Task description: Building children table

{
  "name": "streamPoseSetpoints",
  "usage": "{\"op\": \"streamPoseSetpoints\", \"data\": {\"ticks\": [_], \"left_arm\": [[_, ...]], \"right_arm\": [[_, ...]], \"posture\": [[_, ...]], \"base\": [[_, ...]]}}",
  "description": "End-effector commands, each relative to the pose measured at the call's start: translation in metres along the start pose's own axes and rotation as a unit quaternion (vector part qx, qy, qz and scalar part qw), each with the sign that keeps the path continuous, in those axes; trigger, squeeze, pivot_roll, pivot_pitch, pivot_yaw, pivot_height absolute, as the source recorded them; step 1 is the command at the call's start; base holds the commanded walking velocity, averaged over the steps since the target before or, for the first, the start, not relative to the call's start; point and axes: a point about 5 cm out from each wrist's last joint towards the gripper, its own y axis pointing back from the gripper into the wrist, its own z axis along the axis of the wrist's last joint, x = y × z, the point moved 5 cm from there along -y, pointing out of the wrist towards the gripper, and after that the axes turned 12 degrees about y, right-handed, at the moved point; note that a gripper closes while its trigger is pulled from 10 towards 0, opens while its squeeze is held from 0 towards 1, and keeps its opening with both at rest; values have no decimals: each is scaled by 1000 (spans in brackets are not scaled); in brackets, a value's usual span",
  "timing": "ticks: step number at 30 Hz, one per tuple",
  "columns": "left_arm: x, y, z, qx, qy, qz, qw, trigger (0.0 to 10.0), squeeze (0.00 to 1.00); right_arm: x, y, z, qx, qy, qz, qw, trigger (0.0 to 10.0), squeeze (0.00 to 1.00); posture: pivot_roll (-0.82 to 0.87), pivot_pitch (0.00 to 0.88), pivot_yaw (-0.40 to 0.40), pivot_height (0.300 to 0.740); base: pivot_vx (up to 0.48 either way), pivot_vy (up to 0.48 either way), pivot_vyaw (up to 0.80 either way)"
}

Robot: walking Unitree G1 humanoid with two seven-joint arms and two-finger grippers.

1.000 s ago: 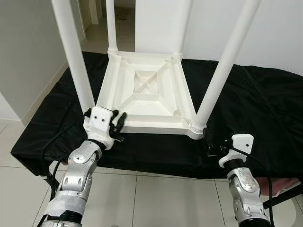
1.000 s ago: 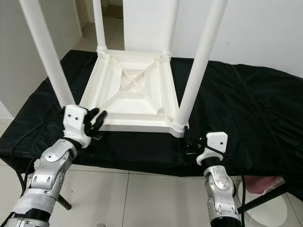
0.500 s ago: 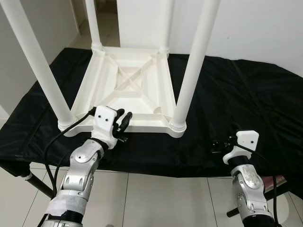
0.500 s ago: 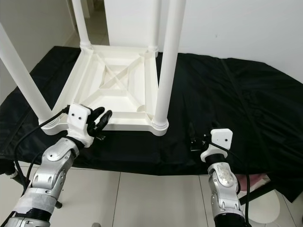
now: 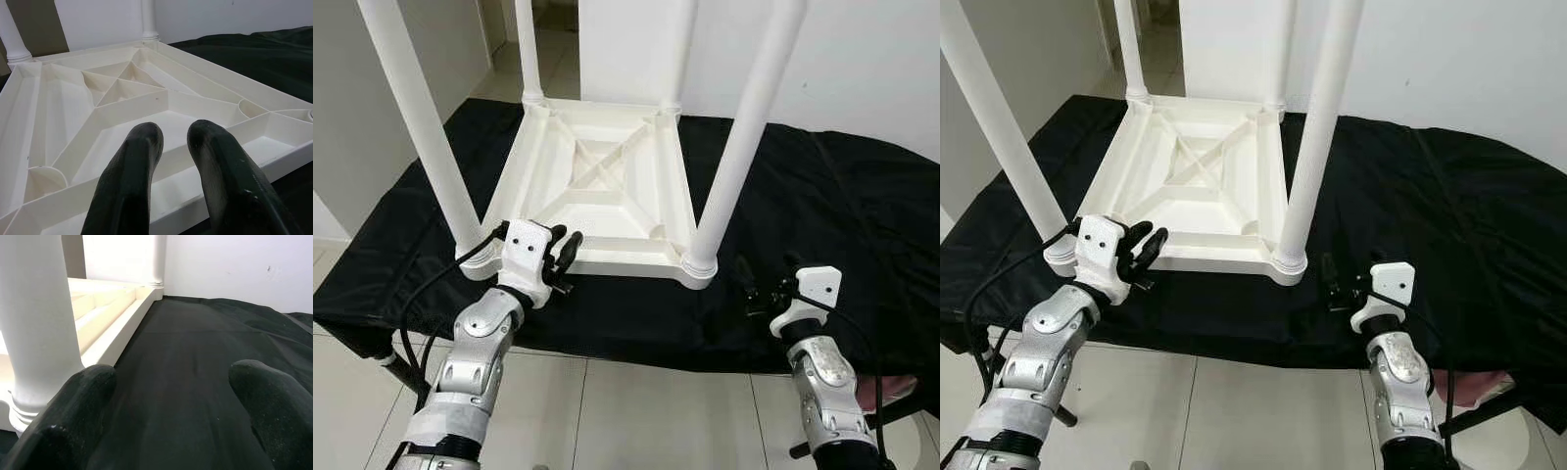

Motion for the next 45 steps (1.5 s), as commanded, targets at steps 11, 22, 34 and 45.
{"op": "streamPoseSetpoints", "data": {"ticks": [11,22,34,45], "left_arm": [[-26,2,-11,17,-12,-47,999,10000,0],[-44,3,-12,25,-20,-97,995,10000,0],[-27,3,-9,17,-42,-55,997,10000,0],[-27,2,-14,30,-37,-46,998,10000,0]], "right_arm": [[11,0,8,-14,-5,65,998,10000,1000],[31,-5,25,-32,-11,140,990,10000,0],[31,-1,22,-33,-3,139,990,10000,0],[34,5,17,-21,-11,140,990,10000,0]], "posture": [[53,68,-25,740],[60,43,-23,740],[68,33,-34,740],[58,31,-24,740]], "base": [[0,0,0],[0,0,0],[0,0,0],[0,-308,0]]}}
